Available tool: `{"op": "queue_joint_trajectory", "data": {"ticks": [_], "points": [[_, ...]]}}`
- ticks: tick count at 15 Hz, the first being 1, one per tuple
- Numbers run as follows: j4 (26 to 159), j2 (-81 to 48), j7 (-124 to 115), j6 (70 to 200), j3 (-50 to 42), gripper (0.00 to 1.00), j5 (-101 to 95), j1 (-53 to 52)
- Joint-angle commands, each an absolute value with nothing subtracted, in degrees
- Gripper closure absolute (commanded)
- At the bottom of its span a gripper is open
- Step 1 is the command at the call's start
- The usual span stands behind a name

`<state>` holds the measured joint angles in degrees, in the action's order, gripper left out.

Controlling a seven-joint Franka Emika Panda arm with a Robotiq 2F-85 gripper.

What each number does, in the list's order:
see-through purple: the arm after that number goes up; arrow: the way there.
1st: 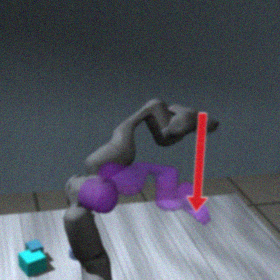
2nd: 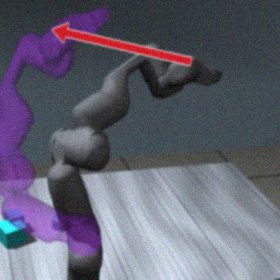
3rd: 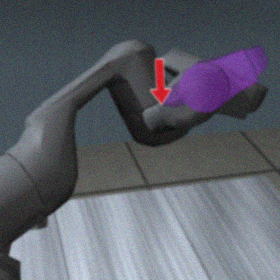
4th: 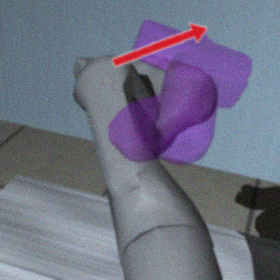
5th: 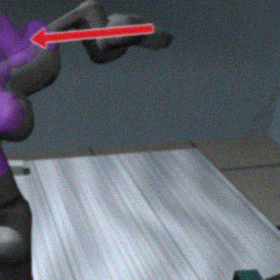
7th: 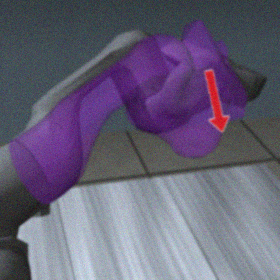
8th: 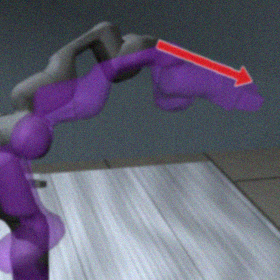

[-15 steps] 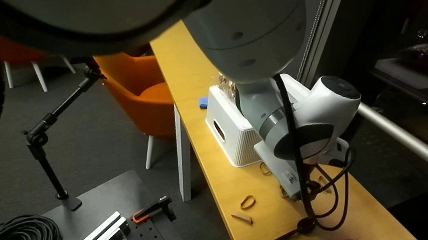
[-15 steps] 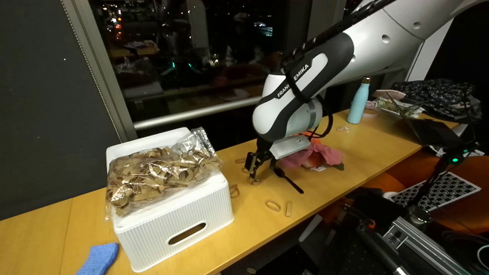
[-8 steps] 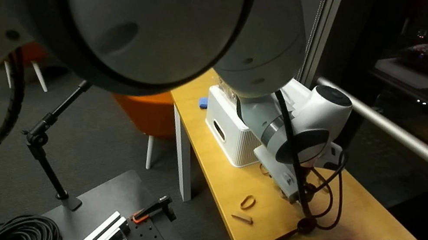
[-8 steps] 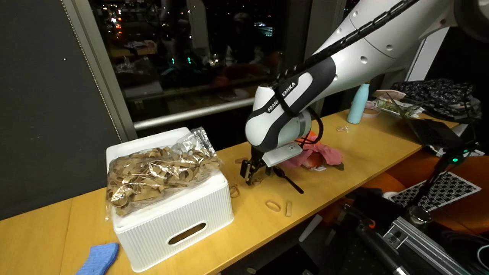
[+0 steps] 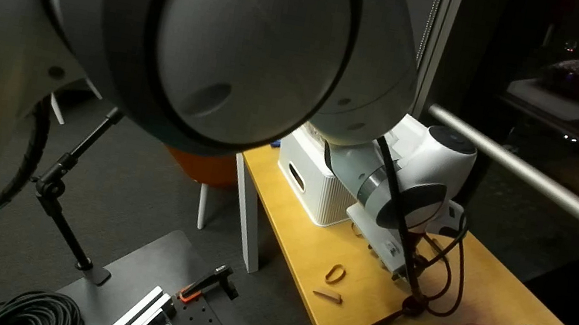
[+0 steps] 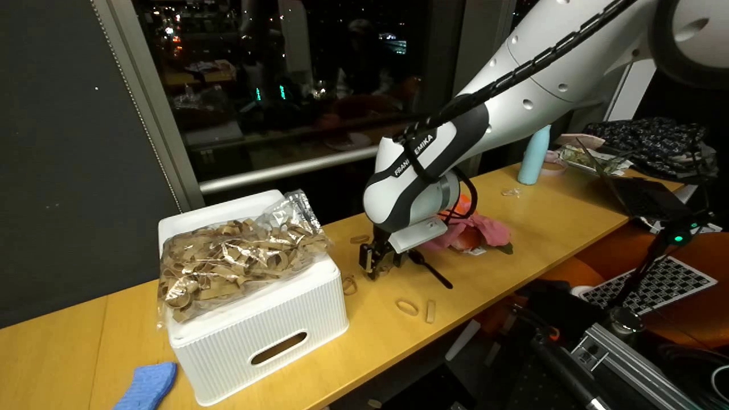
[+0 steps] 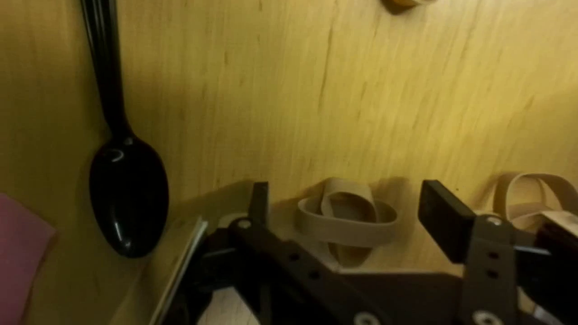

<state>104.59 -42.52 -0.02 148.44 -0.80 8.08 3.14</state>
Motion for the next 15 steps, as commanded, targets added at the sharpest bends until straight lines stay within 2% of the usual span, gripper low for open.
{"op": "queue_joint_trajectory", "data": {"ticks": [1,8,12,15], "points": [[102.56,-43.25,-1.68,146.9,-1.82,0.47,6.19,2.39],[103.17,-42.53,-1.46,147.36,-1.53,0.99,6.76,2.92],[107.25,-37.49,-2.14,147.52,-1.26,0.99,7.77,3.33],[113.04,-28.67,-2.36,146.49,-0.1,0.99,9.89,4.58]]}}
